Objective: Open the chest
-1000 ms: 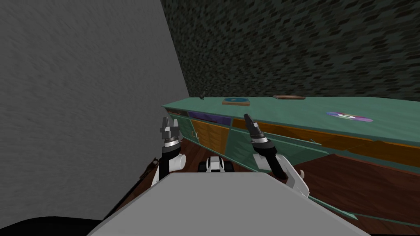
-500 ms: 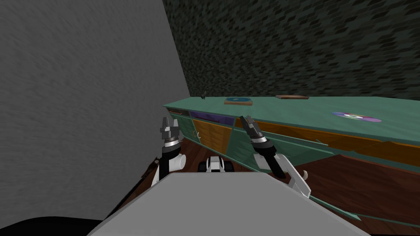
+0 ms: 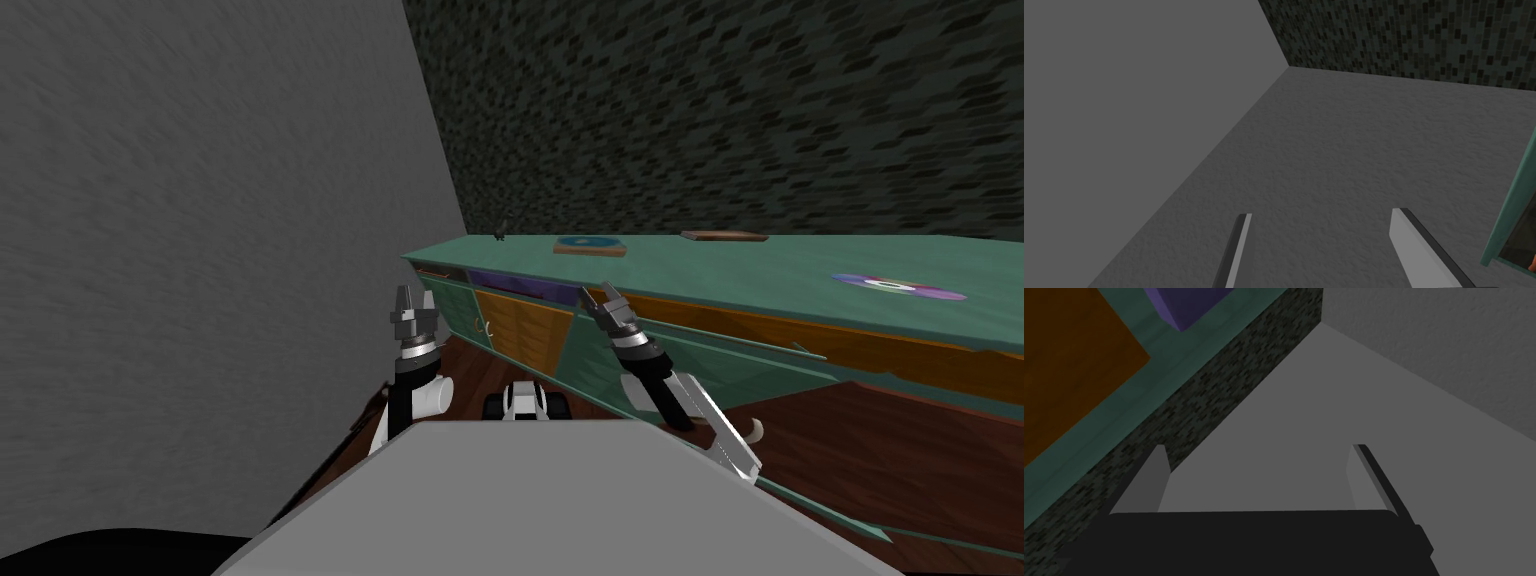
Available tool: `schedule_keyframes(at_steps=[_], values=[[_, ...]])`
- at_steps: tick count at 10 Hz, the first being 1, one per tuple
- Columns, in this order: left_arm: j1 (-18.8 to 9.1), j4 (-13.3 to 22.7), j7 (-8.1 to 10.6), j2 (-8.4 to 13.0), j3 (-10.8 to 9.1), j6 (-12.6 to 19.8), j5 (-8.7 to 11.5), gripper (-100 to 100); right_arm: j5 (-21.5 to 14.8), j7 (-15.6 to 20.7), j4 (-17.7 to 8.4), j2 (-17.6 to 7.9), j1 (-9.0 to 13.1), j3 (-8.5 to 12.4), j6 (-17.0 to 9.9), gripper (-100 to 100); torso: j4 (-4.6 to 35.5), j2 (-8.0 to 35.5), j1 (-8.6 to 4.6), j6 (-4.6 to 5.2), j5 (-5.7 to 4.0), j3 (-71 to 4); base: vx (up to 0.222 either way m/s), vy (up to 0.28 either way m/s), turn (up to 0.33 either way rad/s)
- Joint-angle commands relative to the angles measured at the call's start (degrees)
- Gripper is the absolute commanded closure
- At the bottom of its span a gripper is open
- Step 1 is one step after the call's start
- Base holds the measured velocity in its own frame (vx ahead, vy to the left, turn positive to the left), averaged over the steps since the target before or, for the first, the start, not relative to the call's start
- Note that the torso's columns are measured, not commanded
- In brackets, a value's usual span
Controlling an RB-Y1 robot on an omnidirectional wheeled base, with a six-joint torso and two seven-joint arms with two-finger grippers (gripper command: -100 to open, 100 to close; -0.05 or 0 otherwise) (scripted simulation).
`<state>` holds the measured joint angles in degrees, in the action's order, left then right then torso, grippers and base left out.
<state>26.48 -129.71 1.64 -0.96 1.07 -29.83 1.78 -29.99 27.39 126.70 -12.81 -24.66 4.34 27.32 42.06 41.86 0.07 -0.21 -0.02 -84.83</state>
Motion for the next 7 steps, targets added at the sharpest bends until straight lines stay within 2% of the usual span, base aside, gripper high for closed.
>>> schedule_keyframes(at_steps=[1,2,3,4,6,7], values=[[0.0,0.0,0.0,0.0,0.0,0.0,0.0,0,-4.3,4.4,-0.9,-0.6,0.5,0.4,-0.4,-100,0.0,0.0,0.03,0.02,0.01,0.0,-0.014,0.066,0.014],[0.0,0.0,0.0,0.0,0.0,0.0,0.0,0,-4.5,5.4,-0.9,-0.6,0.5,0.4,-0.4,-100,0.0,0.1,0.06,0.03,0.02,0.1,-0.011,0.052,0.017],[0.0,0.0,0.0,0.0,0.0,0.0,0.0,0,-6.6,7.4,-1.3,-1.0,0.7,0.7,-0.6,-100,0.1,0.1,-0.02,0.09,0.01,0.1,-0.007,0.051,0.014],[0.0,0.0,0.0,0.0,0.0,0.0,0.0,0,-6.6,7.8,-1.3,-1.0,0.7,0.7,-0.6,-100,0.1,0.2,-0.04,0.12,0.0,0.1,0.003,0.039,0.009],[0.0,0.0,0.0,0.0,0.0,0.0,0.0,0,-10.5,11.6,-2.2,-1.8,1.3,1.2,-1.1,-100,0.2,0.3,-0.04,0.12,0.02,0.2,0.005,0.056,0.007],[0.0,0.0,0.0,0.0,0.0,0.0,0.0,0,-10.7,12.6,-2.2,-1.8,1.3,1.2,-1.1,-100,0.2,0.3,0.05,0.14,0.05,0.2,-0.002,0.052,0.014]])
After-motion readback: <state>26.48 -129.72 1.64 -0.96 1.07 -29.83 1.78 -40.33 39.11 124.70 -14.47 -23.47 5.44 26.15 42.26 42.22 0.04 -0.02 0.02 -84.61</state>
